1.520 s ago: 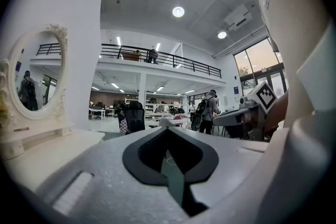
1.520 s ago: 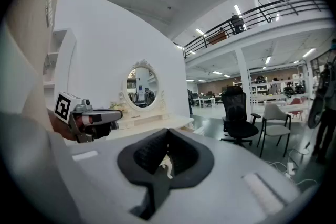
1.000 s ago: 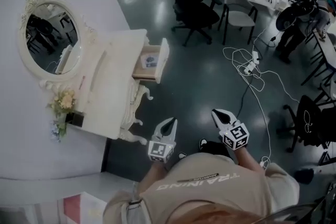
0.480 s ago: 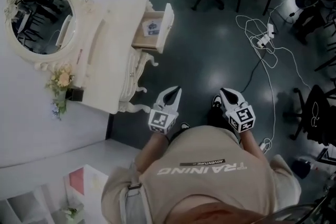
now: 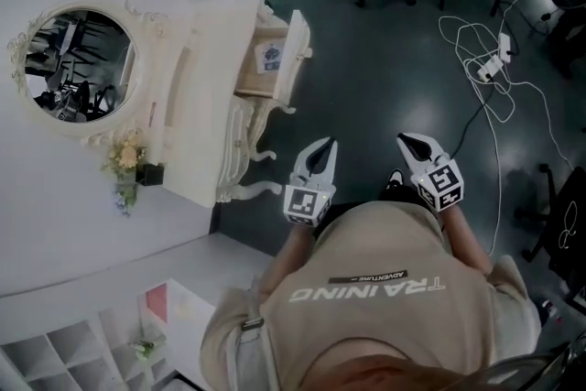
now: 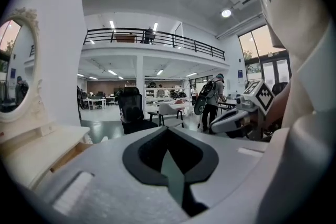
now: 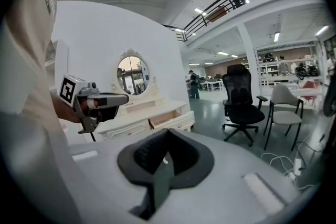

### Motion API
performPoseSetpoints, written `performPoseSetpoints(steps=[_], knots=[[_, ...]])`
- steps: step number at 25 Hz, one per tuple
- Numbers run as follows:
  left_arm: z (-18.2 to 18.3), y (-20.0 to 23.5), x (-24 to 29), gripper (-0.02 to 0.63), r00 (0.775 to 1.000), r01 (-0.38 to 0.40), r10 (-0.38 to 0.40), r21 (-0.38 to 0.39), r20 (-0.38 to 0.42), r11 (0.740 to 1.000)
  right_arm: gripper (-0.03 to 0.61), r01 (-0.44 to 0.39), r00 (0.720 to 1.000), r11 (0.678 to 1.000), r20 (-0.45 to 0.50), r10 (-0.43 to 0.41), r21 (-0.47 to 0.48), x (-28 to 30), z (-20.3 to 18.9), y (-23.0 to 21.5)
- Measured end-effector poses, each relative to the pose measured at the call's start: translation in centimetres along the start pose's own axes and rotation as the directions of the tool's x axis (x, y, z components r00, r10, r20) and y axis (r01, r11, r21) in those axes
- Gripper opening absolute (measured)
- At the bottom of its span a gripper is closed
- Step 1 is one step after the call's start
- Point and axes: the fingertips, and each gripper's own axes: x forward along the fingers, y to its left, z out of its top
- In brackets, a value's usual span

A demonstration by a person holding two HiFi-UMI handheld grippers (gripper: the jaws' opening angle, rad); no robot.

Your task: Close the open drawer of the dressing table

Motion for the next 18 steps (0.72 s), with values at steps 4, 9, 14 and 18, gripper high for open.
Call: performPoseSetpoints(steps=[4,9,14,18], knots=[[1.1,-0.2,3.6,0.000,0.999,-0.038,0.039,-0.083,0.007,0.996,0.003,-0.069,0.997,0.997,-0.027,0.069,-0.019,2.0,0.7,-3.6],[-0.8,3.4,5.7,0.000,0.995,-0.080,0.073,-0.117,-0.066,0.990,0.003,-0.101,0.994,0.995,-0.035,0.101,-0.010,6.8,1.8,-5.9],[-4.2,8.4,7.4,0.000,0.991,-0.102,0.089,-0.139,-0.095,0.985,0.003,-0.121,0.991,0.992,-0.067,0.120,-0.023,11.8,2.6,-6.0],[-4.6,13.0,10.0,0.000,0.994,-0.093,0.081,-0.178,-0.073,0.980,0.003,-0.106,0.989,0.993,-0.112,0.099,-0.056,14.6,4.9,-6.3]])
